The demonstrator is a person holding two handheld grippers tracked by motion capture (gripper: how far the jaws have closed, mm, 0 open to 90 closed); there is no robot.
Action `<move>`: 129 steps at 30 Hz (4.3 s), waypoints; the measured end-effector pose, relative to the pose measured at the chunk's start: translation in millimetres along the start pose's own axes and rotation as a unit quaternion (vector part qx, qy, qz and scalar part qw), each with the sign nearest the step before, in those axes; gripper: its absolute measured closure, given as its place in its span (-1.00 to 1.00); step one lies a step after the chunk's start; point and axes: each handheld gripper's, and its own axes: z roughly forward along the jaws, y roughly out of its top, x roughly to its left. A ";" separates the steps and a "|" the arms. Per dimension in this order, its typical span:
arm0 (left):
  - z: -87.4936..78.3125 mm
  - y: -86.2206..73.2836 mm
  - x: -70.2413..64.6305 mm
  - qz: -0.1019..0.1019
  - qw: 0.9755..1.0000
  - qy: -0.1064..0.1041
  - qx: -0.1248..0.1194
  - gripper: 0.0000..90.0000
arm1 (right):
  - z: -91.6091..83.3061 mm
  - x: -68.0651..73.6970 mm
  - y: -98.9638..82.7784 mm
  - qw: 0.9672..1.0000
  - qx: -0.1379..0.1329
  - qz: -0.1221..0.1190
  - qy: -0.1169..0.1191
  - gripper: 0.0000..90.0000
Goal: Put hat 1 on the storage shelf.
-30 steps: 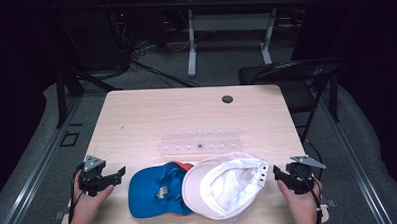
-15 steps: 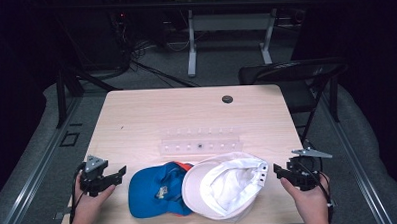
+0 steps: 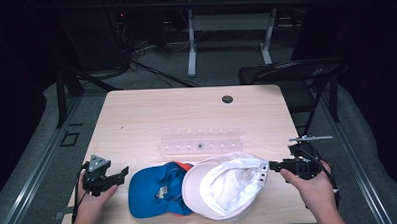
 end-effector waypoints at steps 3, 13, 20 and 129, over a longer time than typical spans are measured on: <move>-0.6 -0.1 0.1 -0.001 1.000 0.001 -0.001 -0.40 | 3.0 3.5 2.2 1.000 0.009 -0.005 -0.001 0.00; 0.4 -1.1 1.7 -0.002 1.000 0.004 0.002 -0.40 | 23.0 7.4 5.4 0.997 0.070 0.016 0.024 0.04; -0.7 -1.7 2.5 -0.001 1.000 0.005 0.003 -0.40 | 37.5 5.5 6.3 0.992 0.097 0.055 0.053 0.09; -1.5 -3.3 2.1 0.001 1.000 0.005 0.000 -0.38 | 34.3 66.1 84.8 0.949 0.308 0.064 0.000 0.81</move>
